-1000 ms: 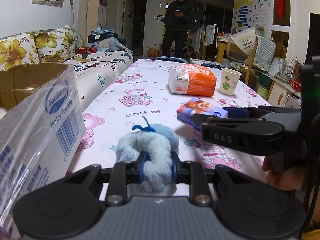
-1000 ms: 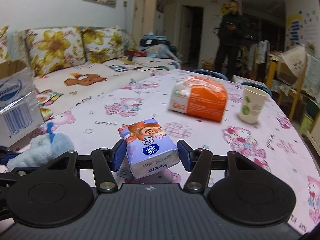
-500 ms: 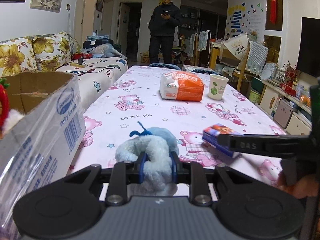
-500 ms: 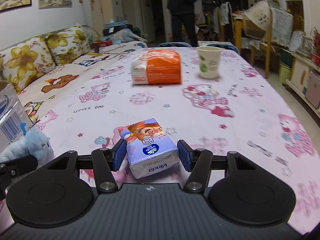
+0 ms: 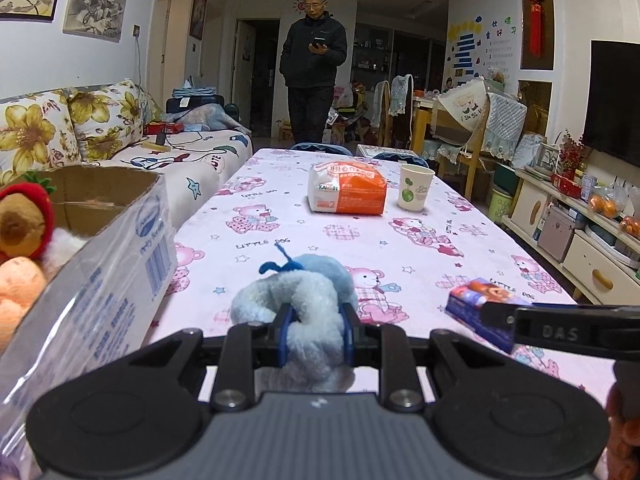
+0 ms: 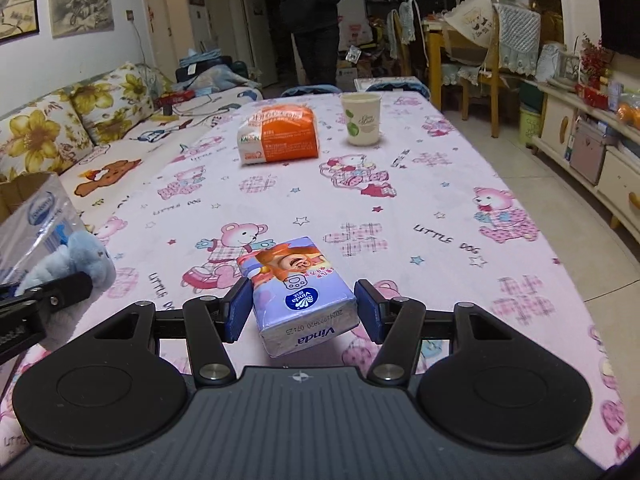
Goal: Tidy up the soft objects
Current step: 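Lift the tissue pack and blue headband off the table with both tools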
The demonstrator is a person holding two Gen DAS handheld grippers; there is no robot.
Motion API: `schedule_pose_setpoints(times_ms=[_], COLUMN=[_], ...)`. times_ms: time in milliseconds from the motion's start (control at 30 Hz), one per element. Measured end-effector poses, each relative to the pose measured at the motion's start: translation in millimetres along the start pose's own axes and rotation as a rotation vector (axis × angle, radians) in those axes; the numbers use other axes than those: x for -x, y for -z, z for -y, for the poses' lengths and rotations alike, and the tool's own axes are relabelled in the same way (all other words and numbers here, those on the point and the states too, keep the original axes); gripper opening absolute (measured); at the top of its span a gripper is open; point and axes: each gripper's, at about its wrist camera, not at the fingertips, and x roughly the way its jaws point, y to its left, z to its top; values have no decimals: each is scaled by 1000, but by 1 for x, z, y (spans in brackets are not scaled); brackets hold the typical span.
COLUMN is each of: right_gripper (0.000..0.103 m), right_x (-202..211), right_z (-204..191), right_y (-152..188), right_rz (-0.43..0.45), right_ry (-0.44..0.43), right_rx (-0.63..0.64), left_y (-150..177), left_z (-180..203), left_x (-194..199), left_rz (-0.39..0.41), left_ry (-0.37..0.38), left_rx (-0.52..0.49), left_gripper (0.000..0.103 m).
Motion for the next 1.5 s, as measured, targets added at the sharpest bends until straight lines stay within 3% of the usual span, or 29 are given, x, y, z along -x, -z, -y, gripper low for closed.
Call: schedule_pose_setpoints(times_ms=[467,1500], right_gripper=[70,70], right_x=[32,31], right_z=[-17,-44], right_y=[8,4], right_rz=[42,113], right_ry=[-34,-130], right_rx=[25,84], left_y=[-7,-40], left_z=[-9,-56], left_x=[38,78], left_rz=[52,200], left_ry=[-21,-100], left_rx=[-22,-20], left_gripper=[23,24])
